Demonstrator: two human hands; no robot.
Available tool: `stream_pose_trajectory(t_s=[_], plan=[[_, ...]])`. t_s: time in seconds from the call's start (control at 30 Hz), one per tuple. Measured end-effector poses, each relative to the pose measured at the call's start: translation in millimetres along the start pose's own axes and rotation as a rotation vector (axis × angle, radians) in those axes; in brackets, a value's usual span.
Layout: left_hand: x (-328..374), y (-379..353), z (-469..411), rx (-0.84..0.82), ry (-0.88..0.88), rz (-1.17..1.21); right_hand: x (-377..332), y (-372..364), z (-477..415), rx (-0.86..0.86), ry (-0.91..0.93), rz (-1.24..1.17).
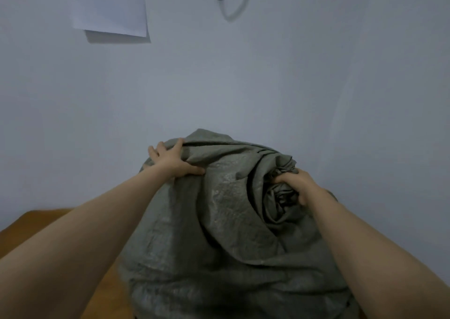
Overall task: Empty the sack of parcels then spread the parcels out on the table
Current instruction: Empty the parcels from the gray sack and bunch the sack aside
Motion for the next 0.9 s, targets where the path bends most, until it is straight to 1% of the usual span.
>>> stream_pose_trajectory(t_s=[0.13, 0.3, 0.37, 0.47, 0.6, 0.73, 0.8, 0.9], plan=[[-7.3, -15.3, -15.3, -0.108, -0.039, -0.112, 19.4, -12.9, -4.5, -0.113, -0.085, 0.04], [-1.5, -20.5, -42.0, -0.134, -0.145, -0.265, 32.2, -16.3, -11.2, -0.22, -0.163, 0.243], [-0.4, -28.2, -55.0, -0.174, -0.175, -0.33, 39.8, -16.5, -18.9, -0.24, -0.187, 0.306], [0.2, -39.9, -69.4, -0.2, -0.164, -0.304, 45.9, -15.4, -25.1, -0.25, -0.2, 0.351], [6.6, -44.3, -69.7, -0.124, -0.181, -0.253, 52.1, -20.3, -29.0, -0.272, -0.206, 0.342], [9.6, -32.2, -65.7, -0.094, -0.155, -0.244, 47.8, -25.5, -29.4, -0.221, -0.129, 0.33], [15.8, -15.9, -63.9, -0.029, -0.154, -0.228, 39.3, -27.9, -25.1, -0.184, -0.072, 0.296], [32.5, 17.0, -57.7, 0.12, -0.17, -0.15, 21.0, -30.2, -19.3, -0.116, 0.022, 0.225]])
Point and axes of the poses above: each hand's wrist, its own z-axis away from the middle knuckle, its own y-axis out of the back of the hand, x = y × z, the point moved 8 cm from there along -z, towards the middle knuckle, and after that the axes turned 2 degrees about -y, right-handed, at the moved point
